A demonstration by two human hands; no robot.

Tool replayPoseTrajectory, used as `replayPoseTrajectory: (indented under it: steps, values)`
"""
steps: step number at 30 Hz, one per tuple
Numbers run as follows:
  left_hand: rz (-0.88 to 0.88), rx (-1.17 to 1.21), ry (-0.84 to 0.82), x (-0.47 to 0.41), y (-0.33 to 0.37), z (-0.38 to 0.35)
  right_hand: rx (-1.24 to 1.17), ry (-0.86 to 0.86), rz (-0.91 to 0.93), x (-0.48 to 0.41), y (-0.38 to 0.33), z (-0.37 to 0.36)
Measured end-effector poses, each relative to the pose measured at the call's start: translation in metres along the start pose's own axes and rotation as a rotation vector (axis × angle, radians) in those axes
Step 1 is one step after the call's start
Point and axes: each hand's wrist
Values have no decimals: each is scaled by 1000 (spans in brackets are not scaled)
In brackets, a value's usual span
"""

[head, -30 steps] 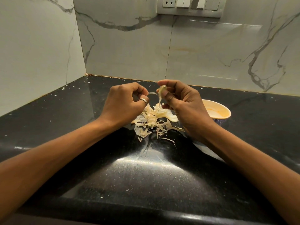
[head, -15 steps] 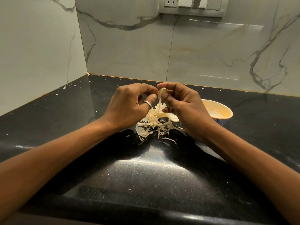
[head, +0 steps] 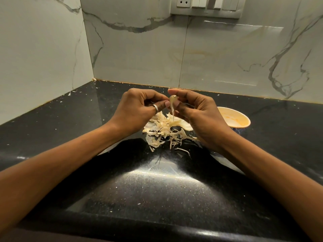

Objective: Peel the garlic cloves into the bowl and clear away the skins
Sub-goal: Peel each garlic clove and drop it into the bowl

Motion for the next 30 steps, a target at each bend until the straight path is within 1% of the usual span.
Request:
replayPoseTrajectory:
  steps: [7, 11, 15, 19, 24, 27, 30]
  values:
    - [8, -66, -18, 0, -3, -2, 35, -5, 17, 0, -1, 1]
    - [12, -117, -30, 1, -2, -3, 24, 35, 19, -1, -1, 2]
    - [-7, -179, -76, 3, -3, -6, 46, 74, 43, 0, 0, 2]
    - [-16, -230, -86, 5, -2, -4, 12, 133, 55, -3, -4, 5]
    - [-88, -237, 16, 5, -2, -6, 24, 98, 41, -1, -2, 5]
    - [-141, -254, 124, 4, -2, -4, 5, 44, 8, 0, -1, 3]
    - [-209, -263, 213, 4, 1, -2, 50, 1, -5, 1, 1, 1]
Point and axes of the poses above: each hand's wrist, its own x-axis away from the middle knuckle, its own z-axis out of the back of the hand, y = z × x, and after that the axes turned 11 degrees about z, right-handed
